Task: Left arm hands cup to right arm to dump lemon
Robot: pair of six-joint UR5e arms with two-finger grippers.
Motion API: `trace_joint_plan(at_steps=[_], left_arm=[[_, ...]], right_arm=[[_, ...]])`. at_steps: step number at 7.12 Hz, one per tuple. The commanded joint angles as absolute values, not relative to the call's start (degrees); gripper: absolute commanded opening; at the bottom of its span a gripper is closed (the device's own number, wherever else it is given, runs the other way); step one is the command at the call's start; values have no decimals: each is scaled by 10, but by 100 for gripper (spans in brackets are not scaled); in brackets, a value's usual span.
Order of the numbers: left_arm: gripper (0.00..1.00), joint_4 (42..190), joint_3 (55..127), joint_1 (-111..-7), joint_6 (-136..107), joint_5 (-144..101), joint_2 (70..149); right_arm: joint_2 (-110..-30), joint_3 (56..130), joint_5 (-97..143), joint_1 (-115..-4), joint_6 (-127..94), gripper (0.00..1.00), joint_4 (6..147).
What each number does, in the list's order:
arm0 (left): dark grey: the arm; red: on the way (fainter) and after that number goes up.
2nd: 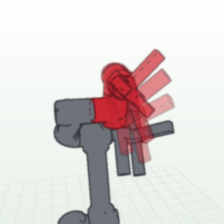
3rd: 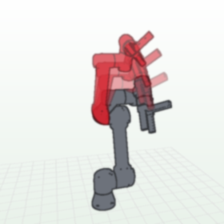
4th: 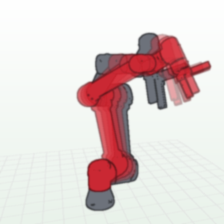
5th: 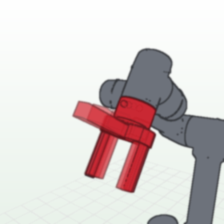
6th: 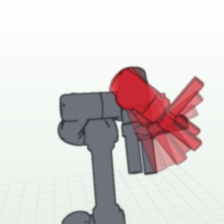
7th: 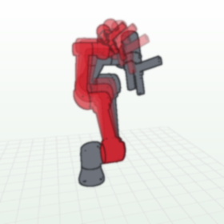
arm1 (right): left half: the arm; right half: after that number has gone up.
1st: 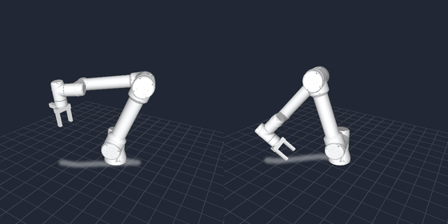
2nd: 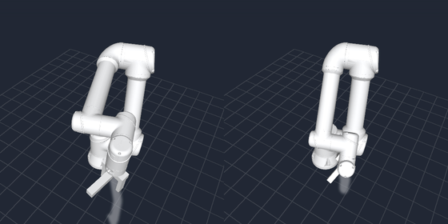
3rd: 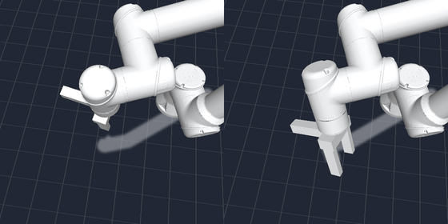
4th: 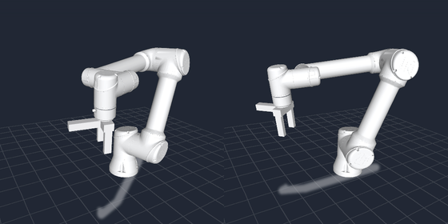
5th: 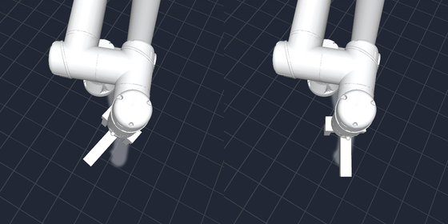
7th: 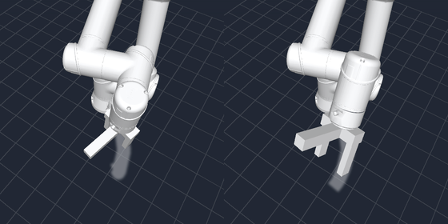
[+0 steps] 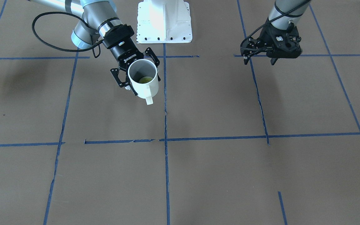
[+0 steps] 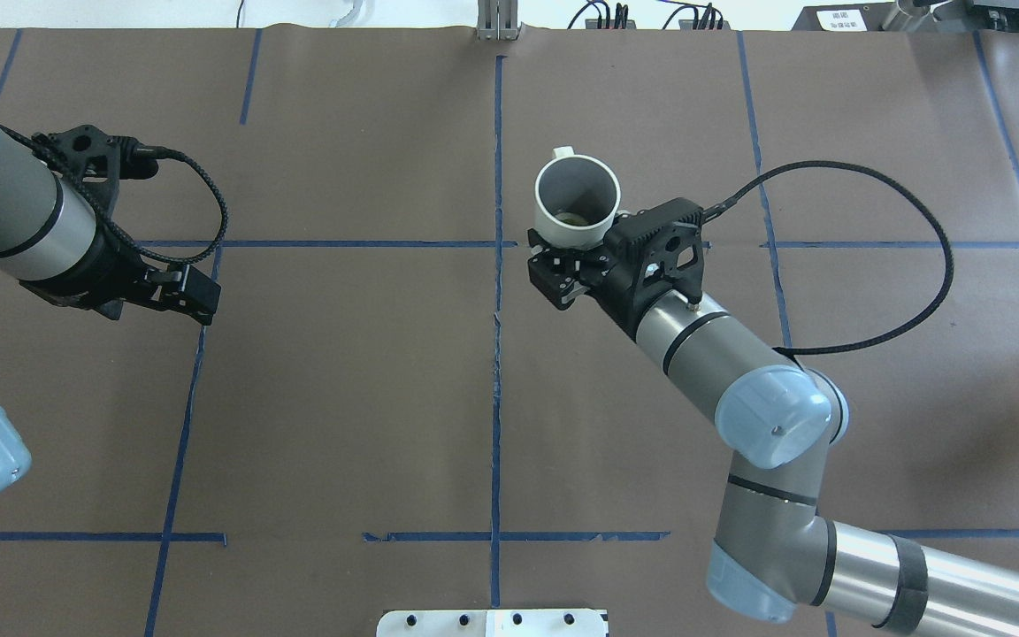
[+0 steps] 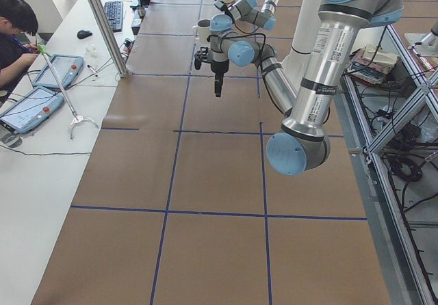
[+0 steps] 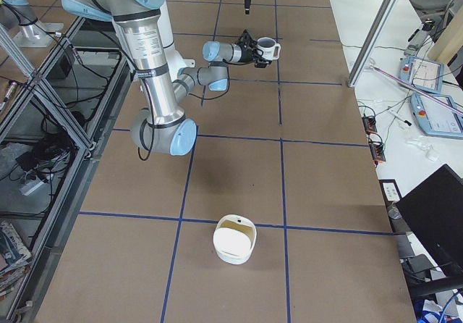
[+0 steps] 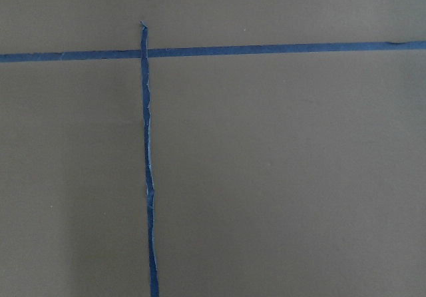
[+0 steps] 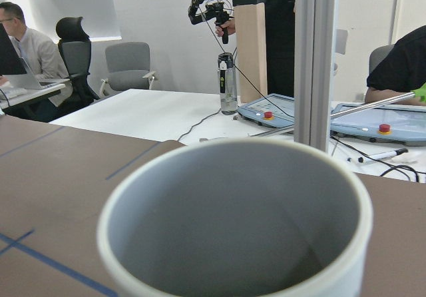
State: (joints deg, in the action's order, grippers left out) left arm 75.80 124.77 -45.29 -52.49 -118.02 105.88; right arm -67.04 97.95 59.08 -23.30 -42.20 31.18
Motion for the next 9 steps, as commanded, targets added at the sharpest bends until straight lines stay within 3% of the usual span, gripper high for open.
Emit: trace_joint_plan(at_steps=[1,2,6,9], left_arm=[[100,758,1248,-451,-541,-1179,1050],[100,760,1247,-447,-577,-1179,1052],[100,763,1238,-424,-639,-1175,1069],[100,763,1231,-411,-640,-1159,1081]], right_arm=[[-711,984,672,-322,-424,0,355],[-745,993,742,-376,-425,0,354],[-959,1149,832,-466,-502,7,349],[-1110,1136,862,-509,-503,7,146]])
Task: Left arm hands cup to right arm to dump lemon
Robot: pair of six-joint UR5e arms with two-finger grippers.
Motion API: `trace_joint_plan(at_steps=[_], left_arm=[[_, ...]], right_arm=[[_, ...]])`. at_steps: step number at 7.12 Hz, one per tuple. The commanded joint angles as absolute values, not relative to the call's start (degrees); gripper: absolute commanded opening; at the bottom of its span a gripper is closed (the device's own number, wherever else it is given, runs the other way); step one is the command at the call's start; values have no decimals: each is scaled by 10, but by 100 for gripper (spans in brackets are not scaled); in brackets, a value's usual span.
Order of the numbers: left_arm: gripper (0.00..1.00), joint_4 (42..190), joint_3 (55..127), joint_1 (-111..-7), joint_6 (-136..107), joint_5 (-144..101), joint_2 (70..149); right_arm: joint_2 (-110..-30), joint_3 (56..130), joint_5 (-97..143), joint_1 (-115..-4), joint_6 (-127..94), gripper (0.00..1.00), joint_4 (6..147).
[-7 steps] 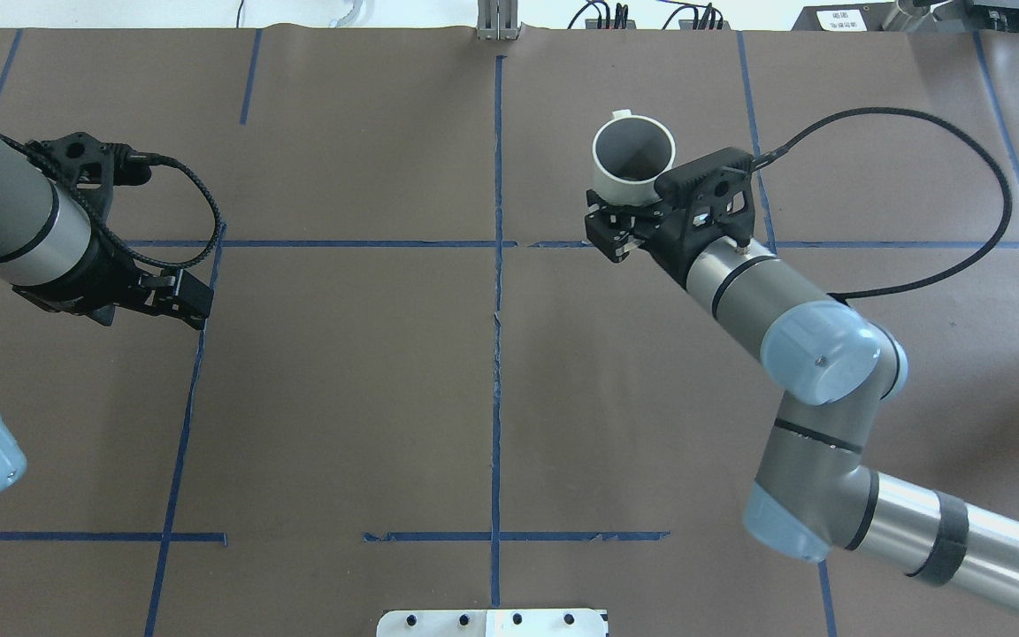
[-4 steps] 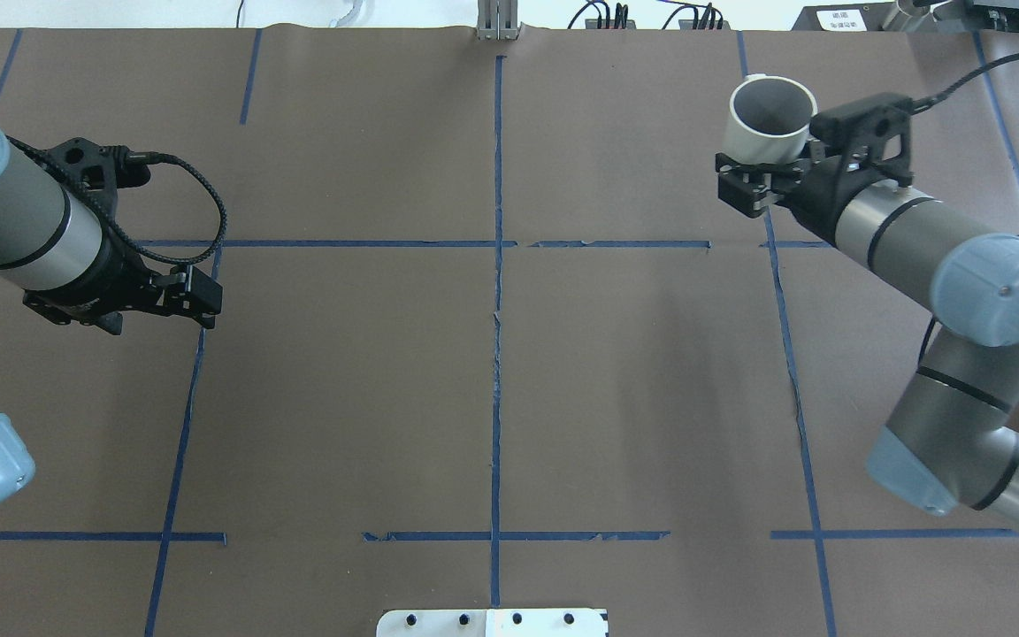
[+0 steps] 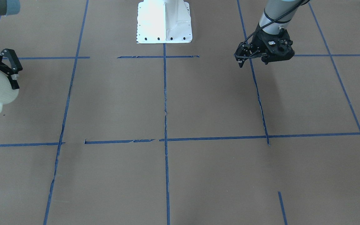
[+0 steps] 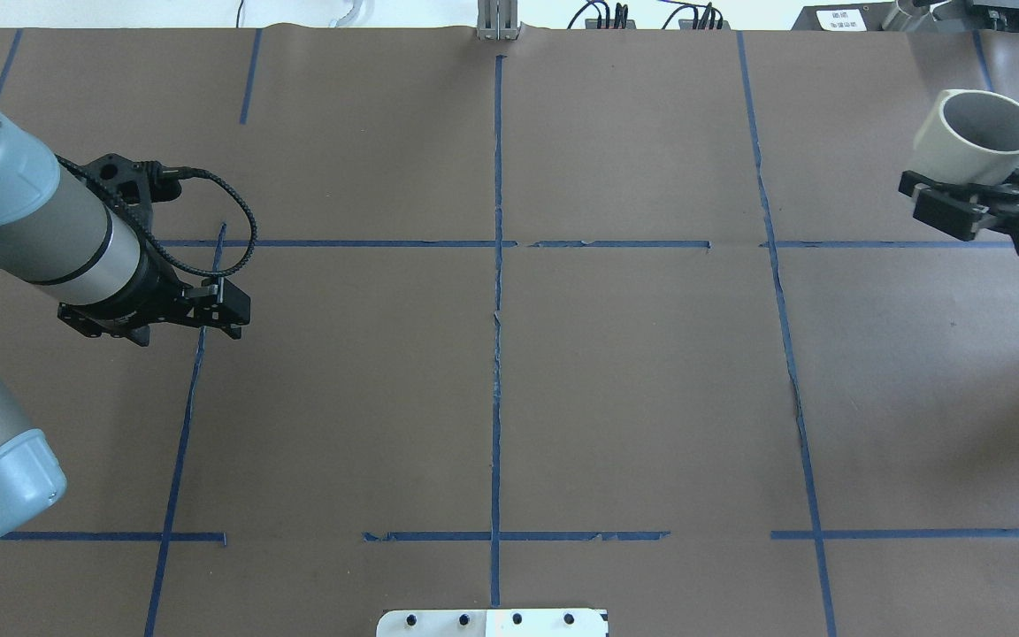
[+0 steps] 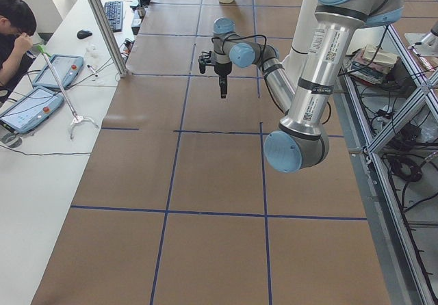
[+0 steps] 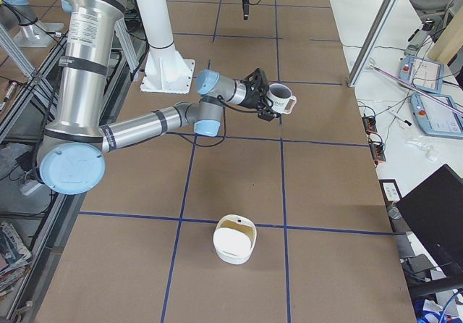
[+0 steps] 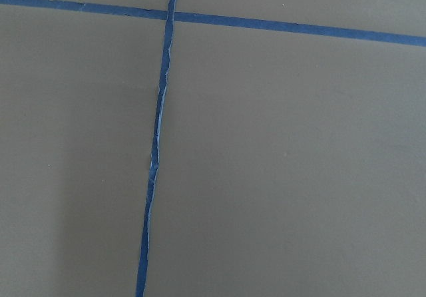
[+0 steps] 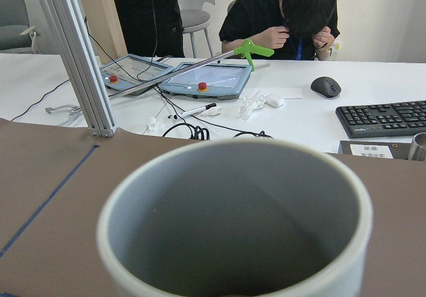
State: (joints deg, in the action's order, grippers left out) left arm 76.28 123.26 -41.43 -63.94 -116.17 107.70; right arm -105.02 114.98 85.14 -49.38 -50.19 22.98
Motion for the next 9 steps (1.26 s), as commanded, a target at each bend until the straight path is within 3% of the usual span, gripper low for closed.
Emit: trace_joint_plan(at_steps=[1,5,9], left_arm=[[100,763,1227,-411,-639,-1159,1083],[100,763,1221,-411,-640,-1159,1094],[100,763,1221,-411,-641,-1158,1095]], right_arm=[[-1132,1102,862,-514,-504,7,62],[-1163,857,861,-535,-521,7,-272],[-1116,680,856,-533,-796,7,-488]])
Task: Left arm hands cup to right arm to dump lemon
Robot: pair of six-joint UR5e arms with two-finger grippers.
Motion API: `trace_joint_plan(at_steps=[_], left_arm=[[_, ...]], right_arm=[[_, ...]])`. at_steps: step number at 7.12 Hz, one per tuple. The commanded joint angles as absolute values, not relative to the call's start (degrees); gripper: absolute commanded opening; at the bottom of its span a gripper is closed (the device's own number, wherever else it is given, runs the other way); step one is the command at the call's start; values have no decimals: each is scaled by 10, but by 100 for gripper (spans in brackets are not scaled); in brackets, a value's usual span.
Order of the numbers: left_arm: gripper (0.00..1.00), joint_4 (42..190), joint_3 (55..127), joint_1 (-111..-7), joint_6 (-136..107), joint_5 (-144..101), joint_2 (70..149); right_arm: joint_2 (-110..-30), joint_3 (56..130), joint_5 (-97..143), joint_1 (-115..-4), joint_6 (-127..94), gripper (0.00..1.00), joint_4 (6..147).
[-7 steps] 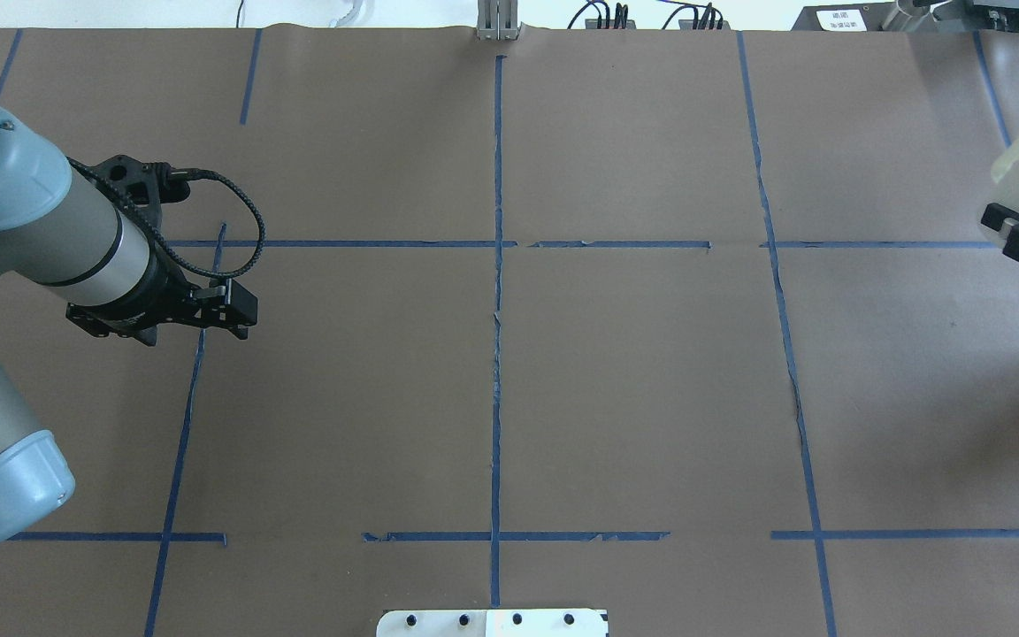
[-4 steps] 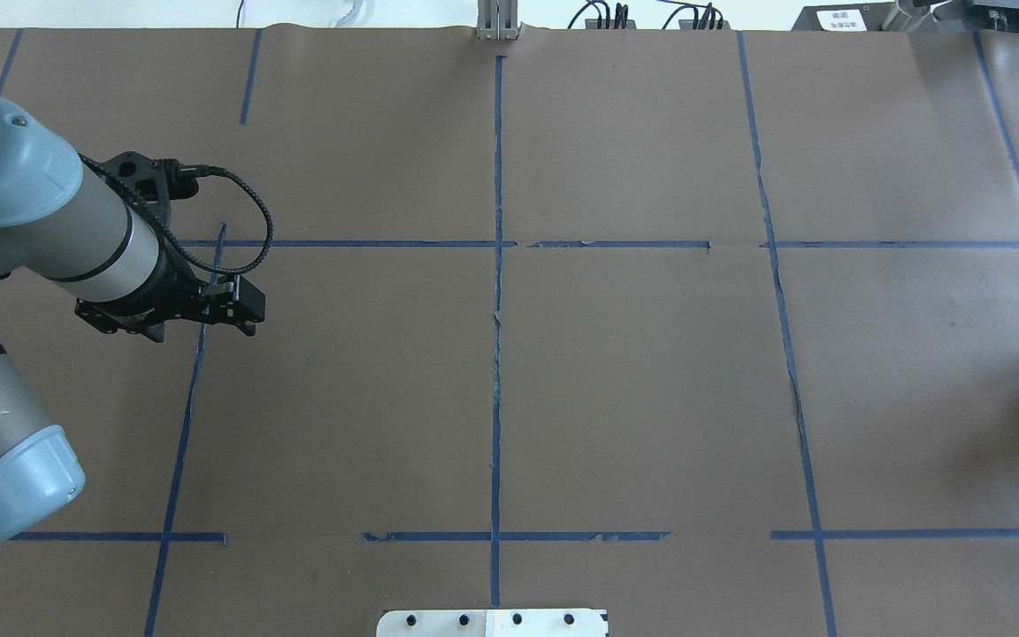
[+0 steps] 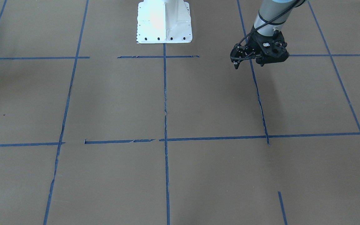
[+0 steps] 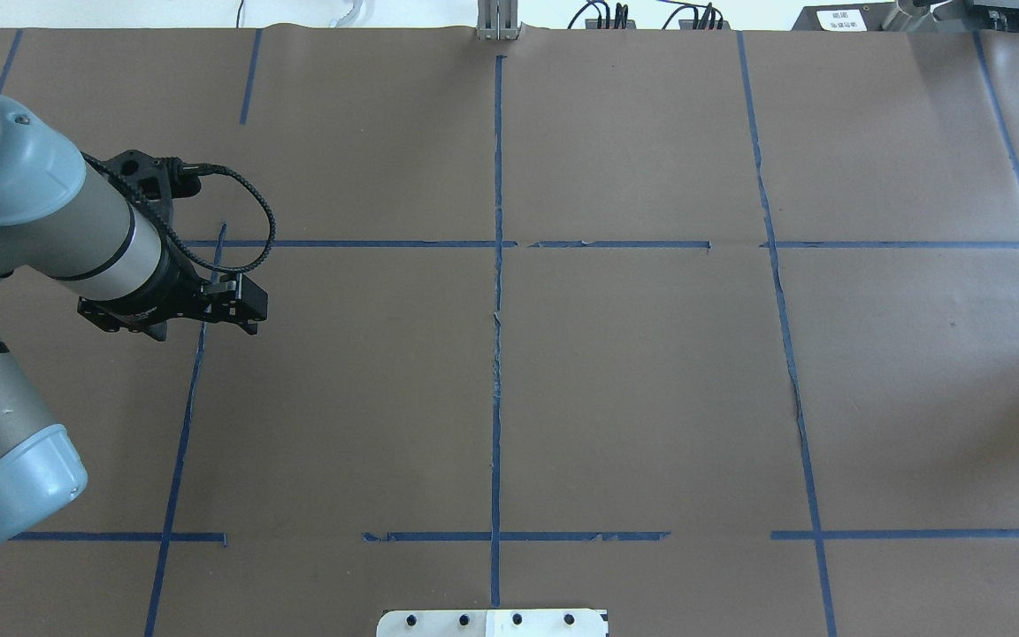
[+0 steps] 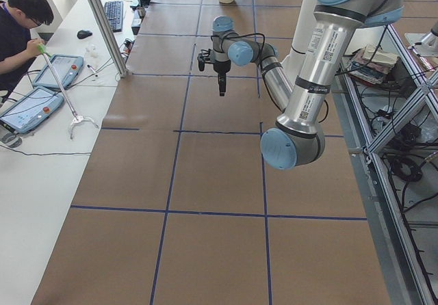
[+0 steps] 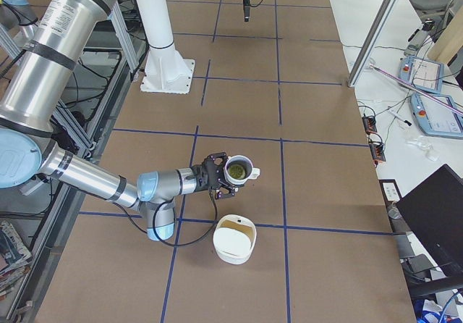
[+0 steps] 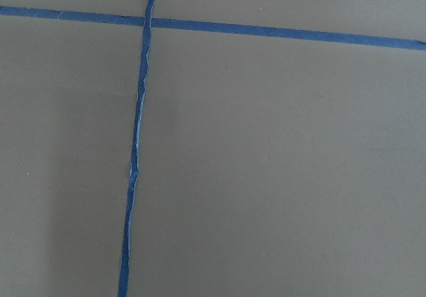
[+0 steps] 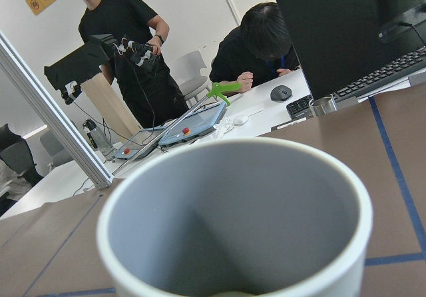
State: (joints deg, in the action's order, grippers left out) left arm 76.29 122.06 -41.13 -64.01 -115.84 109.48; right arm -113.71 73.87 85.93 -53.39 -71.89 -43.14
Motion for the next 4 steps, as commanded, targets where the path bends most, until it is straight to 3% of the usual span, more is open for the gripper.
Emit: trace_joint_plan(at_steps=[1,4], left_arm=[[100,763,1222,-411,-641,-1158,1095],[100,763,1222,-411,-642,-1158,1095]], right_arm=[[-1103,670,853,-533,-873,7,-497],[-1084,670,831,-533,-1058,8,-499]])
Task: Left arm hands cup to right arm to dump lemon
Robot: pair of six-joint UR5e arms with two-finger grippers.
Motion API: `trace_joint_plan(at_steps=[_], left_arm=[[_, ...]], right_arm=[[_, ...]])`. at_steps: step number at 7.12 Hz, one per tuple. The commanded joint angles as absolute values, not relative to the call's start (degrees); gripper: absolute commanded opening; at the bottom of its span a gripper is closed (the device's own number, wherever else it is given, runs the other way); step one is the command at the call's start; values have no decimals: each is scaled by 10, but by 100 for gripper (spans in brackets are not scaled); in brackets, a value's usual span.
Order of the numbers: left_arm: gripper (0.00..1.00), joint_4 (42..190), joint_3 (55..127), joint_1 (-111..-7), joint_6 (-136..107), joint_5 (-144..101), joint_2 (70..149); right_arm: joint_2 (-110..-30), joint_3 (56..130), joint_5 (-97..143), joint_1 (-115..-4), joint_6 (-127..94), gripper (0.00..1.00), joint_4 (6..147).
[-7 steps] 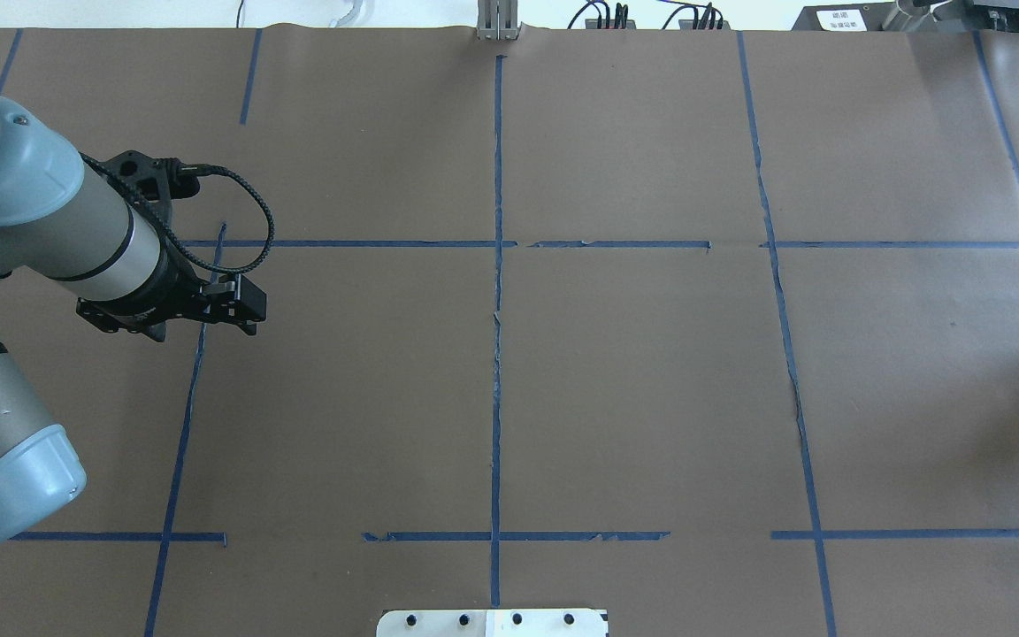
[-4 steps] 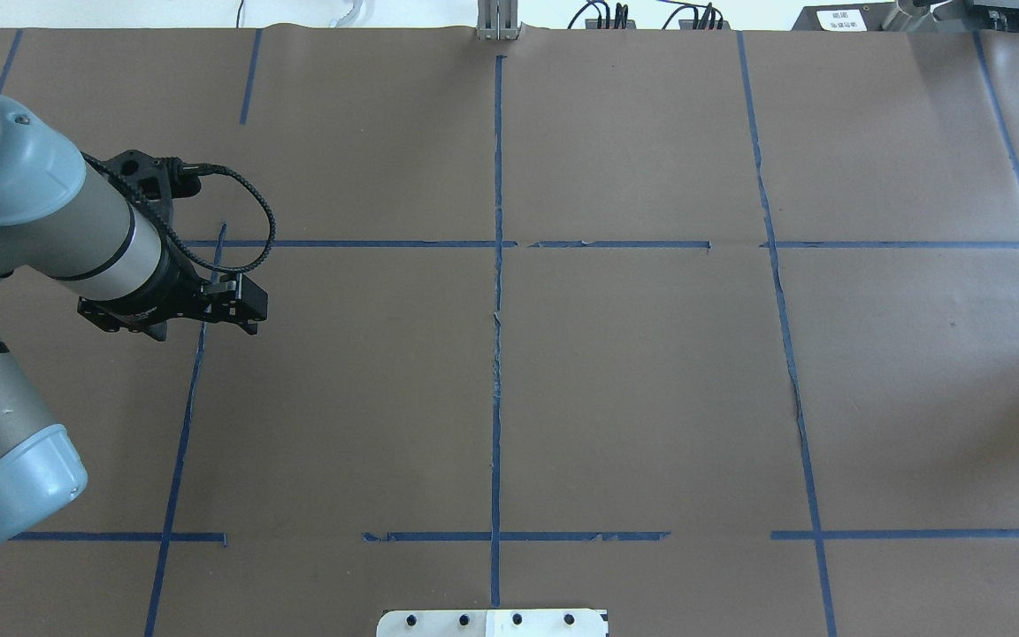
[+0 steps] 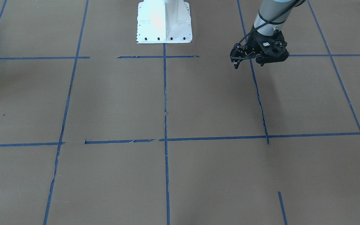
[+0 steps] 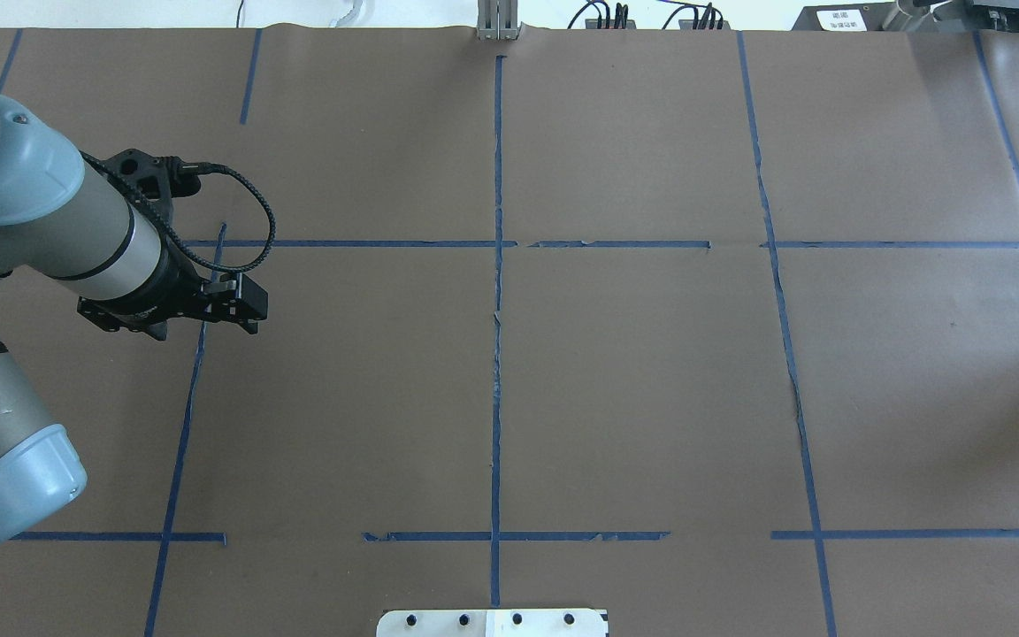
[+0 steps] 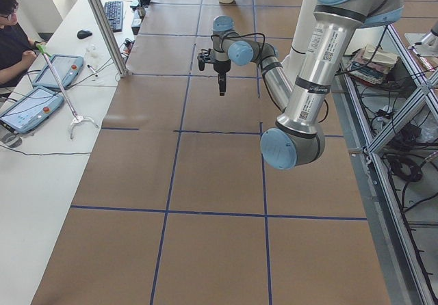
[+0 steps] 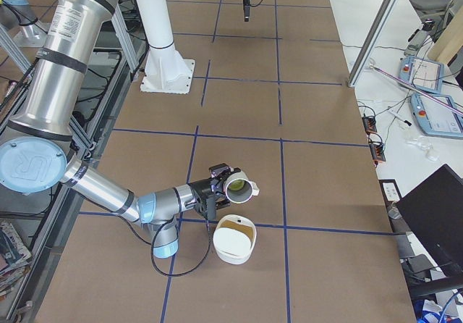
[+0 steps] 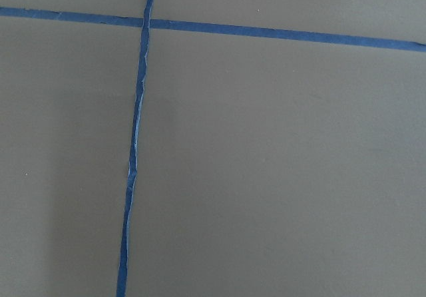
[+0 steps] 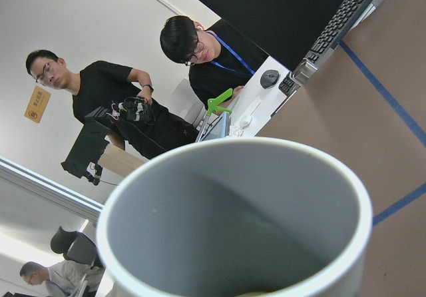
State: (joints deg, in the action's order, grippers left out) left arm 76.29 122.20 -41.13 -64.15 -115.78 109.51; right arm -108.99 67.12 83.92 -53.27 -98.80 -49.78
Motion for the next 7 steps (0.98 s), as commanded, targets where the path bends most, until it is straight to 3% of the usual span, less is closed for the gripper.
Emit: trace_joint_plan(at_steps=[1,6,7], left_arm=[[100,762,1222,-411,-642,-1158,1095],[100,763,1221,-411,-641,-1158,1096],[100,763,1221,-411,-641,-1158,1097]], right_arm=[[-1083,669,817,-533,-1117,8,-527],[-1083,647,731,-533,-1385,9,-632],[-1081,608,722,-532,-1418,9,-683]])
